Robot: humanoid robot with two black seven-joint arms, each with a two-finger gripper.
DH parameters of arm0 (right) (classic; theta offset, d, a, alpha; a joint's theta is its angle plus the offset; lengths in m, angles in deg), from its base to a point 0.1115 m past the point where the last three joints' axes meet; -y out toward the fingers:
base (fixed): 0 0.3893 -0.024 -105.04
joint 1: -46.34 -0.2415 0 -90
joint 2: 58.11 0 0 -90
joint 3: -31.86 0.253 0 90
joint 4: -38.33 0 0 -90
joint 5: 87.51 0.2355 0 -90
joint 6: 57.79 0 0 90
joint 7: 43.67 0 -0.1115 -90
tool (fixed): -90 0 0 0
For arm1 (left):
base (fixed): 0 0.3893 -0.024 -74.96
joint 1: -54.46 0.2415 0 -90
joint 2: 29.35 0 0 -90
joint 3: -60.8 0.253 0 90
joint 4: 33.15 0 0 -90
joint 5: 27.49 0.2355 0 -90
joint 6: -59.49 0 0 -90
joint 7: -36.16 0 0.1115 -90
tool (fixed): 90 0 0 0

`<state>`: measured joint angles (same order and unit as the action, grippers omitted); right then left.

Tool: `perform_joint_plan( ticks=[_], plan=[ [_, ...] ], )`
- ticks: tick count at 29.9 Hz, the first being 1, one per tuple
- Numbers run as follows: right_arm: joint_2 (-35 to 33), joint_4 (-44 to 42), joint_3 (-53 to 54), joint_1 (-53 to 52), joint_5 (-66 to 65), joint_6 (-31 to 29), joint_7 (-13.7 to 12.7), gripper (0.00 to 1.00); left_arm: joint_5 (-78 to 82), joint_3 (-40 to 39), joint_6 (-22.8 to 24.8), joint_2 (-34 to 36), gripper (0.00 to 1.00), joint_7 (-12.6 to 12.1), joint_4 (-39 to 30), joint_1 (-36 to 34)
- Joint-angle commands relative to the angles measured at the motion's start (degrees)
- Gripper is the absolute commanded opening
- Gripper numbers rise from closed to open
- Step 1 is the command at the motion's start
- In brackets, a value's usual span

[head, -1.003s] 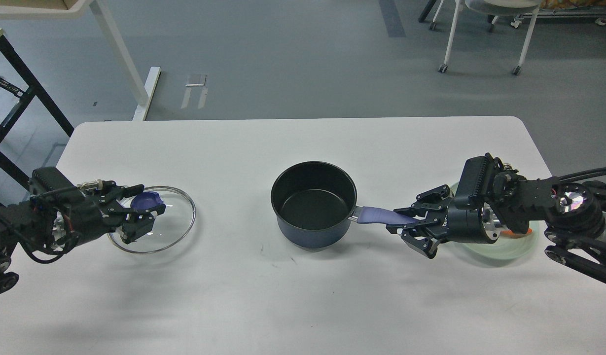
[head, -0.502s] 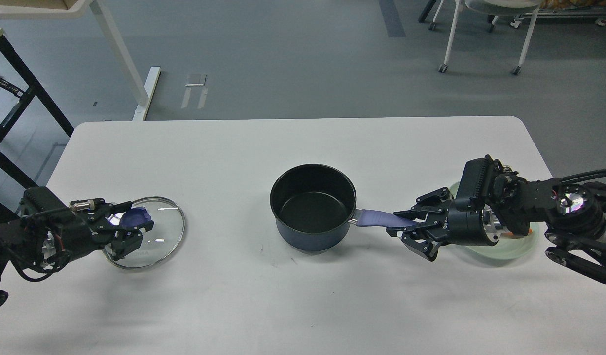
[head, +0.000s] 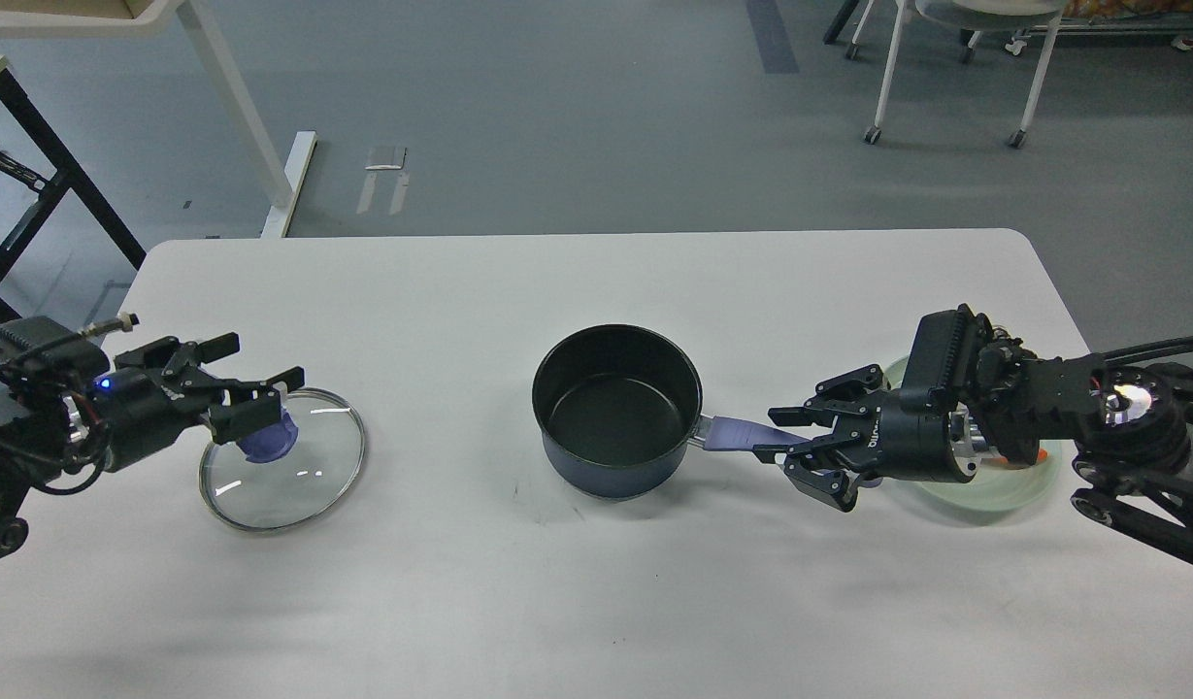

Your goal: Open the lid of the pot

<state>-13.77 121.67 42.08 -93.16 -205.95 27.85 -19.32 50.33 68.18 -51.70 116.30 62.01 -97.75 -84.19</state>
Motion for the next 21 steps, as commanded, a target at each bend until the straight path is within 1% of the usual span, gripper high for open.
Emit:
perform_joint_plan(
  ticks=[1, 6, 11, 15, 19, 21],
  plan=[
    [-0.2, 0.0, 2.4, -0.1, 8.5, 0.8, -0.1, 0.96, -13.6, 0.0, 0.7, -0.5, 0.99, 0.2, 0.1, -4.3],
    [-0.7, -0.3, 10.1, -0.2, 23.4, 0.7, -0.1, 0.98, -26.5, -0.2, 1.1, -1.2, 0.99, 0.3, 0.1, -6.9],
    [0.0, -6.1, 21.1, -0.1, 38.3, 1.1, -0.2, 0.98, -41.9, -4.1, 1.9, -3.8, 0.99, -0.3, 0.6, -7.2],
    [1.0, -13.1, 26.1, -0.2, 54.8, 1.1, -0.9, 0.98, -49.5, -7.6, 2.0, -8.5, 0.99, -0.2, 5.7, -7.2],
    [3.0, -20.1, 27.6, -0.9, 65.1, 1.7, -0.9, 0.99, -57.5, -12.5, 2.6, -13.7, 0.99, -0.3, 12.0, -7.3],
    [4.0, -22.9, 28.6, -0.9, 69.6, 3.1, -0.9, 1.0, -62.1, -14.9, 3.7, -15.6, 0.99, -0.4, 13.4, -7.2]
  ],
)
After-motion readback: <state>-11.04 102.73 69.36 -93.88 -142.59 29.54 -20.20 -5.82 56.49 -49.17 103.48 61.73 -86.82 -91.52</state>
